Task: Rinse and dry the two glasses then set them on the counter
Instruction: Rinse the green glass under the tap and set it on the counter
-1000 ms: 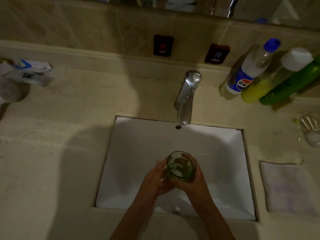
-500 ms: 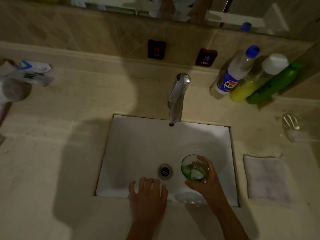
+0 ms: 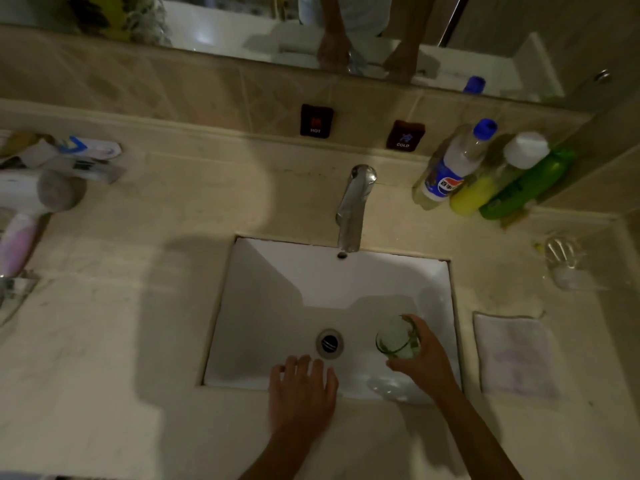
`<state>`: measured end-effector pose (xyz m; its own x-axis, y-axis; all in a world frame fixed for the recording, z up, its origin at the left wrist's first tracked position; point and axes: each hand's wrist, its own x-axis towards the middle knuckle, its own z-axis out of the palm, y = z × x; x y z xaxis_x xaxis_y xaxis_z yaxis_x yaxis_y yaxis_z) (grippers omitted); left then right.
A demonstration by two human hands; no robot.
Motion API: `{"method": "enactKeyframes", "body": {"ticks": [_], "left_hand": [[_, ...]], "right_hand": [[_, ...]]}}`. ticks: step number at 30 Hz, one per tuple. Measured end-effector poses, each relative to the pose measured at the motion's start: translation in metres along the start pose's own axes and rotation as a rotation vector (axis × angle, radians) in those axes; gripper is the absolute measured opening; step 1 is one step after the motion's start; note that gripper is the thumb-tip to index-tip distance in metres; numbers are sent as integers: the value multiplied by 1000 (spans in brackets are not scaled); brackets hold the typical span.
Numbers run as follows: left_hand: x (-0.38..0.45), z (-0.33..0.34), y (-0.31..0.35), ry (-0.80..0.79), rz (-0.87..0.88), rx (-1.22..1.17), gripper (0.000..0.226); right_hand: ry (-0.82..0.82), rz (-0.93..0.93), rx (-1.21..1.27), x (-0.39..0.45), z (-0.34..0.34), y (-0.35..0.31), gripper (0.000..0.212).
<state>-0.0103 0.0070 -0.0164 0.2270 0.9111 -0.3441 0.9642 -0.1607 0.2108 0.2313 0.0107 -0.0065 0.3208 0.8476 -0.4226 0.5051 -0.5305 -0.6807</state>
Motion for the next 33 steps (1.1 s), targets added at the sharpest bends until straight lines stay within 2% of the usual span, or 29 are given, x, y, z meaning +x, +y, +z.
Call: {"method": "enactKeyframes", "body": {"ticks": [6,12,18,28,33], "left_hand": [[1,0,1,-29,-14,53,36],[-1,3,1,-16,-6,64,33],[2,9,1,3,-3,41,34],[5,4,3,-92,-7,5,39],[5,-1,3,-97,2,23,43]], "right_hand": [[-5,83,-230,5,-5,-3,104],[-94,111,-530,-2,-15,-21,102],[-57,95,-788,-6,-24,-40,100],[-117,161,-960,-13,-16,-45,96],[23,97,-912,-22,-13,-50,95]]}}
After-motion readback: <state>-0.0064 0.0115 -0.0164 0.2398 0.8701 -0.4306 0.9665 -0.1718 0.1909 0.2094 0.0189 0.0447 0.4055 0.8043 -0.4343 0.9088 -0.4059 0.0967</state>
